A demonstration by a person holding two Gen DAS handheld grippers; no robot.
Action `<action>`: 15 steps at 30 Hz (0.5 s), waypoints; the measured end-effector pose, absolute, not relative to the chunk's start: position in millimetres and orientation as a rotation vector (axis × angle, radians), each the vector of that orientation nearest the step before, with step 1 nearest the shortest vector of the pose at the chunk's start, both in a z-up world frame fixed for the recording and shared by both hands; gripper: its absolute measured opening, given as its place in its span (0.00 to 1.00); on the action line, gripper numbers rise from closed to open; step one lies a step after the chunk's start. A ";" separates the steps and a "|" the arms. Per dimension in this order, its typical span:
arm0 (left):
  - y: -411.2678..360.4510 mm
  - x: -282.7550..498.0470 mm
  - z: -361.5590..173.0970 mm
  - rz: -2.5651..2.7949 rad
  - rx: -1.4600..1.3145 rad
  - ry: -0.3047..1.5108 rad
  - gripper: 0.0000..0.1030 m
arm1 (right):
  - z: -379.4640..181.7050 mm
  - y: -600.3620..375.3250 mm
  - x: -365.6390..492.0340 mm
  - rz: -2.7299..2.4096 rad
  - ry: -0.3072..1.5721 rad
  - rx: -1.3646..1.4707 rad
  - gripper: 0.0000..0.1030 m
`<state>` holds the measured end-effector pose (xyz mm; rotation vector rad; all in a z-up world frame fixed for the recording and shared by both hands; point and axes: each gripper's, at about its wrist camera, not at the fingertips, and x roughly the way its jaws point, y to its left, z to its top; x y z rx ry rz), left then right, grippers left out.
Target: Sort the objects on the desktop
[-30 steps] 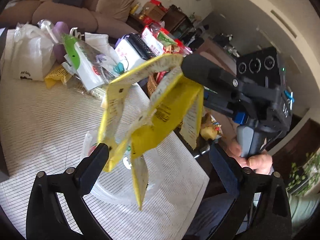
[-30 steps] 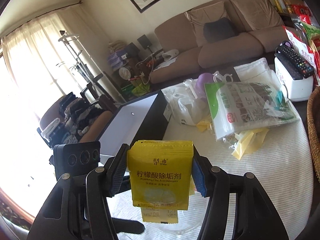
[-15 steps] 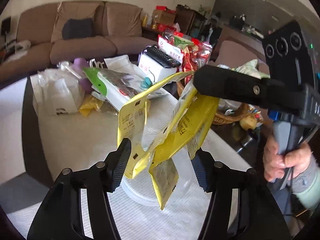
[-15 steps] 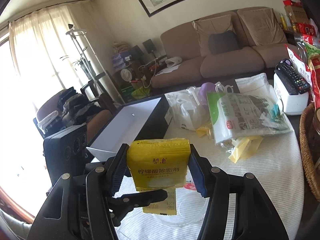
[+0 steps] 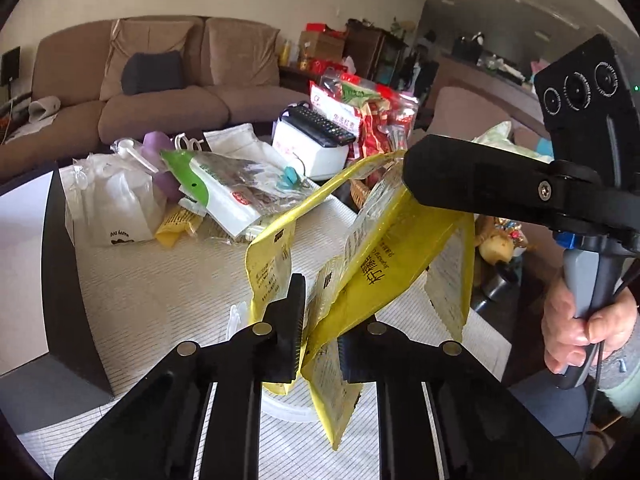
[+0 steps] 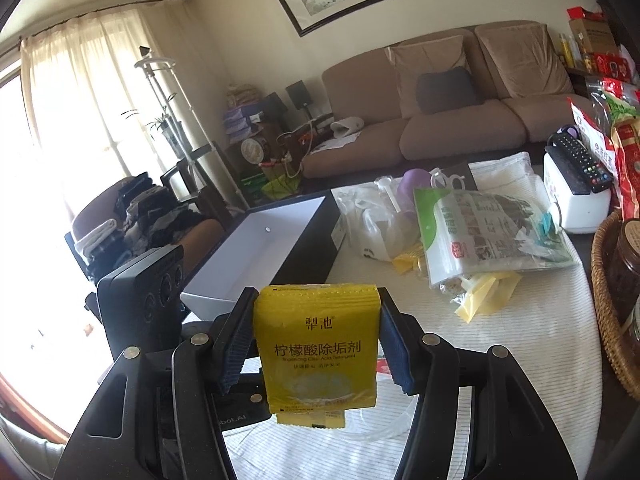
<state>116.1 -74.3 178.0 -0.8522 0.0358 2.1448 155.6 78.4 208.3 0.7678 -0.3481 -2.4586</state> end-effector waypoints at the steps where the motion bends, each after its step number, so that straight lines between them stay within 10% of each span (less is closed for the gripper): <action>1: -73.3 114.3 178.9 2.140 -0.844 0.020 0.13 | 210.5 79.4 157.1 -2.465 -0.346 0.761 0.58; 15: -52.3 85.2 138.4 2.157 -1.048 0.049 0.17 | 169.8 85.0 153.1 -2.494 -0.364 0.830 0.58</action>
